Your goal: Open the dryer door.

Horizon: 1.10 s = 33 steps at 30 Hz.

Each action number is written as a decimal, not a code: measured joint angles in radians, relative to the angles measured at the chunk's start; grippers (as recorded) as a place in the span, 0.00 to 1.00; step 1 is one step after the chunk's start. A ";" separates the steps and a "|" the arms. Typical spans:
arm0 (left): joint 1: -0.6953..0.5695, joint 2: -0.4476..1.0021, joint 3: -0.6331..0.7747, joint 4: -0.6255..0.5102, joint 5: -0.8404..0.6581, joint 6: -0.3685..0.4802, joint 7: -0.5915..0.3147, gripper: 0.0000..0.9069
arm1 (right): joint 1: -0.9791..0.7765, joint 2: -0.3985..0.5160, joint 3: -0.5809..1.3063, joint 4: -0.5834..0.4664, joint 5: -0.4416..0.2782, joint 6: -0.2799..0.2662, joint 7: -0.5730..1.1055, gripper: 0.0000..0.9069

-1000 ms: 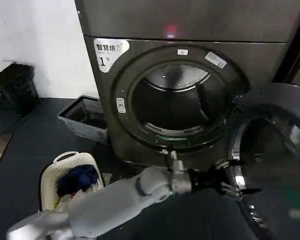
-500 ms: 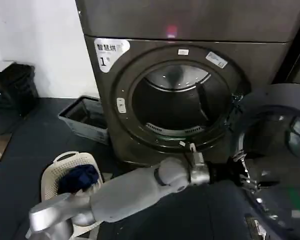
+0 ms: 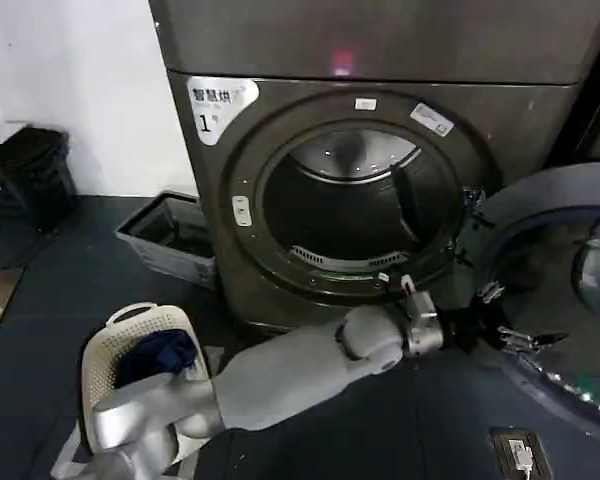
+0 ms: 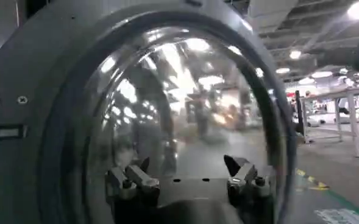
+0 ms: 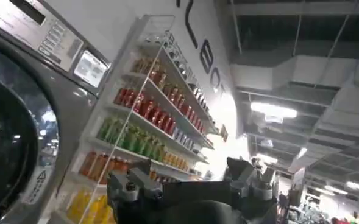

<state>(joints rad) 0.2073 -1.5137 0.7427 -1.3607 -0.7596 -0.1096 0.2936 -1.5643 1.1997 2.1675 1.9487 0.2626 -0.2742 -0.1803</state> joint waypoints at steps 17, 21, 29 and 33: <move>0.049 0.183 -0.029 -0.178 -0.020 -0.045 0.018 1.00 | -0.004 -0.042 0.091 -0.061 0.006 0.032 0.031 1.00; 0.086 0.302 -0.059 -0.285 -0.019 -0.067 0.015 1.00 | 0.012 -0.045 0.086 -0.058 0.003 0.032 0.030 1.00; 0.174 0.577 -0.130 -0.482 -0.022 -0.117 -0.014 1.00 | 0.033 -0.062 0.088 -0.062 -0.010 0.034 0.030 1.00; 0.222 0.727 -0.173 -0.567 -0.009 -0.060 -0.055 1.00 | 0.040 -0.071 0.096 -0.074 -0.005 0.050 0.033 1.00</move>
<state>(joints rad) 0.4291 -0.7870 0.5699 -1.9279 -0.7690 -0.1694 0.2382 -1.5241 1.1290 2.2637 1.8750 0.2572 -0.2239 -0.1474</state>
